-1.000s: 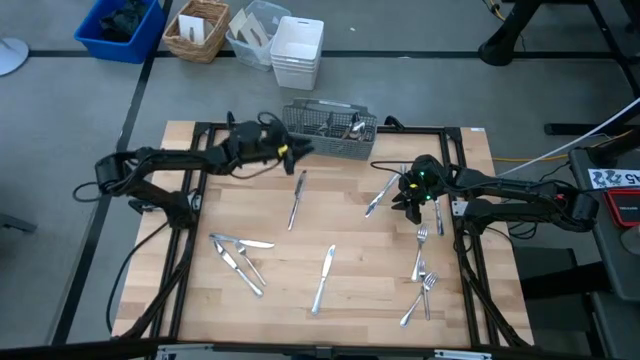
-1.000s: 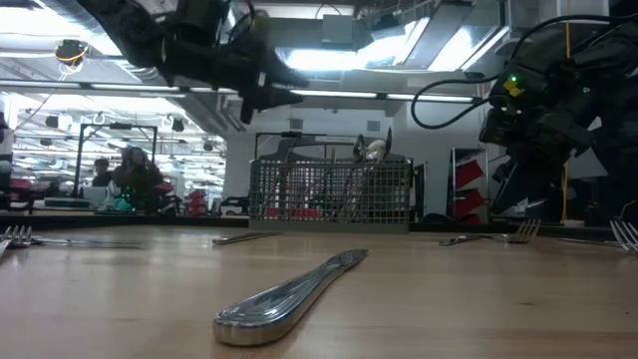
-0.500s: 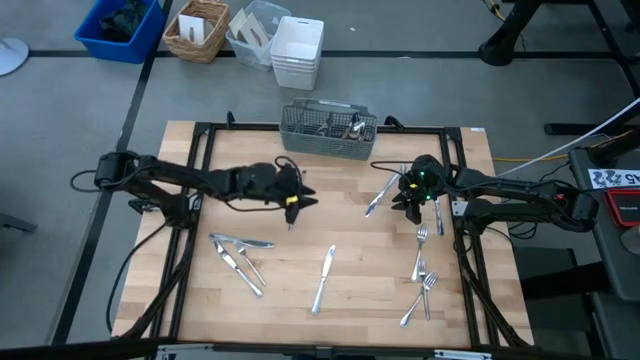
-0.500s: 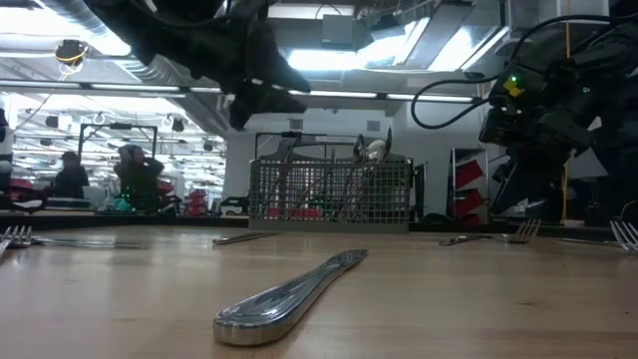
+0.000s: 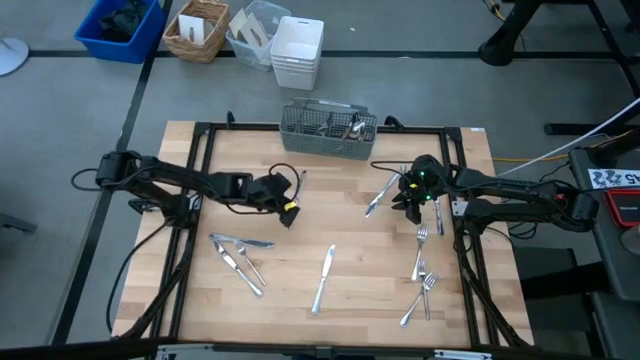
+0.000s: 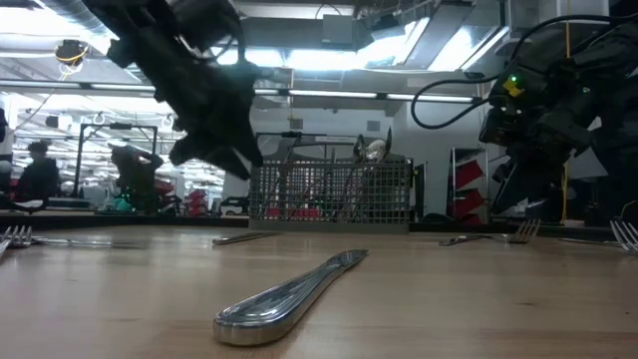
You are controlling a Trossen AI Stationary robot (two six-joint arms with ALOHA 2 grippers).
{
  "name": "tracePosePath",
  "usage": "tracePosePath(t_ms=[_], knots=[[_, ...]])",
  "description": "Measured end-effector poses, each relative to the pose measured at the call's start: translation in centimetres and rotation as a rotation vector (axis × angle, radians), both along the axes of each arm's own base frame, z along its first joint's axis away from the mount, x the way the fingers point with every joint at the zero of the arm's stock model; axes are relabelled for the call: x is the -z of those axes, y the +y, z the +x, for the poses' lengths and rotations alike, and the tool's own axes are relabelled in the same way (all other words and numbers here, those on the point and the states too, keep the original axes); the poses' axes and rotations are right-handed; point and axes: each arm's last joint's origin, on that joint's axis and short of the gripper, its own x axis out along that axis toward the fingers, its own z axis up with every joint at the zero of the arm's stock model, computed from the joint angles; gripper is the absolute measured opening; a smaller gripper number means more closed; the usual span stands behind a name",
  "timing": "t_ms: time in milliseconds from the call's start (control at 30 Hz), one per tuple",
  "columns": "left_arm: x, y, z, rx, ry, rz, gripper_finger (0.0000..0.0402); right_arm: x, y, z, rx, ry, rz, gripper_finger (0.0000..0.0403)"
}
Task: Sort silverware
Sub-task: Put the table knife into the gray silverware organizer
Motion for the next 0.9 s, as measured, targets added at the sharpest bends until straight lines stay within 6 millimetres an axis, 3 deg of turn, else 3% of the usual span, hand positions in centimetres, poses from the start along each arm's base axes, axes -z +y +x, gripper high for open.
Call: tracePosePath(t_ms=[333, 633, 900], knots=[[3.1, 1.3, 1.4, -0.06, 0.066, -0.03, 0.0159, 0.0, 0.0, 0.0, 0.0, 0.0, -0.001, 0.0131], [4.7, 2.8, 1.6, -0.114, 0.115, -0.027, 0.0159, 0.0, 0.0, 0.0, -0.001, 0.0, -0.001, 0.0131], [5.0, 3.1, 3.1, -0.101, 0.129, -0.016, 0.0159, 0.0, 0.0, 0.0, -0.003, 0.0, -0.004, 0.0131]])
